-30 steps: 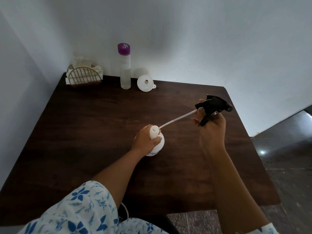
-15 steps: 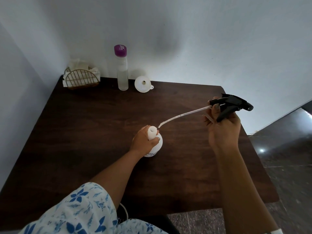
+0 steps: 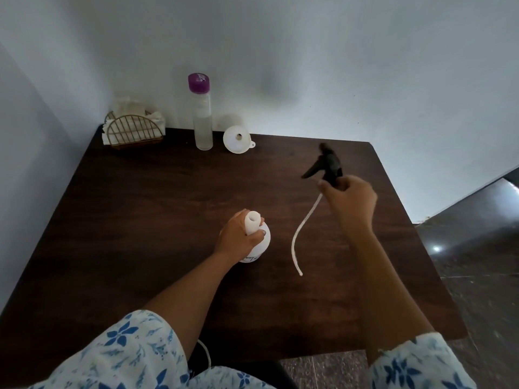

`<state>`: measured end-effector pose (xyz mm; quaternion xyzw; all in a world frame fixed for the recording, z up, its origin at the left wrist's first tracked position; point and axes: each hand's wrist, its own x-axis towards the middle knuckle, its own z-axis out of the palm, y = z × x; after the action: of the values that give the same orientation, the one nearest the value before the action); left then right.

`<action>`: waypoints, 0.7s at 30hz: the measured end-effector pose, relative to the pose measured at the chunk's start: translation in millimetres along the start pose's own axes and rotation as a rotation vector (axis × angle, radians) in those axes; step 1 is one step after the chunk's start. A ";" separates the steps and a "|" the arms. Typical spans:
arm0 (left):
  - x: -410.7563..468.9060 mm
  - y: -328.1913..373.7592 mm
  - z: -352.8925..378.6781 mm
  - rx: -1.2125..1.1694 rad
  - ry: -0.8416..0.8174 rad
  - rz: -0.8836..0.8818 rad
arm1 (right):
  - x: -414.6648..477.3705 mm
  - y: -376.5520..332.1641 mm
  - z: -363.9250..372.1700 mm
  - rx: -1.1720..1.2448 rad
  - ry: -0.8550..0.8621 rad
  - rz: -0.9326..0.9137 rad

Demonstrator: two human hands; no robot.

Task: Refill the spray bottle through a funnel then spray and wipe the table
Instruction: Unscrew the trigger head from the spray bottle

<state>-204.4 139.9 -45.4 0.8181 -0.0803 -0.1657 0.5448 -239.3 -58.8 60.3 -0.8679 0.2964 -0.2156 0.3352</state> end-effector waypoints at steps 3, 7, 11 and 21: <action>1.0 -2.4 -0.2 -0.002 0.001 0.016 | 0.0 19.0 33.4 -0.127 -0.110 0.002; 1.8 -2.9 -0.4 0.022 0.006 0.045 | -7.5 44.7 70.9 -0.207 -0.276 0.047; 1.5 -3.2 0.3 0.043 0.019 0.049 | -14.2 55.9 90.8 -0.166 -0.298 0.135; 3.9 -6.4 1.6 0.070 0.014 0.000 | -21.4 73.3 108.0 -0.174 -0.368 0.259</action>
<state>-201.6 139.9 -52.6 0.8379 -0.0825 -0.1571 0.5163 -220.2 -39.6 -69.2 -0.8729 0.3566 0.0172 0.3325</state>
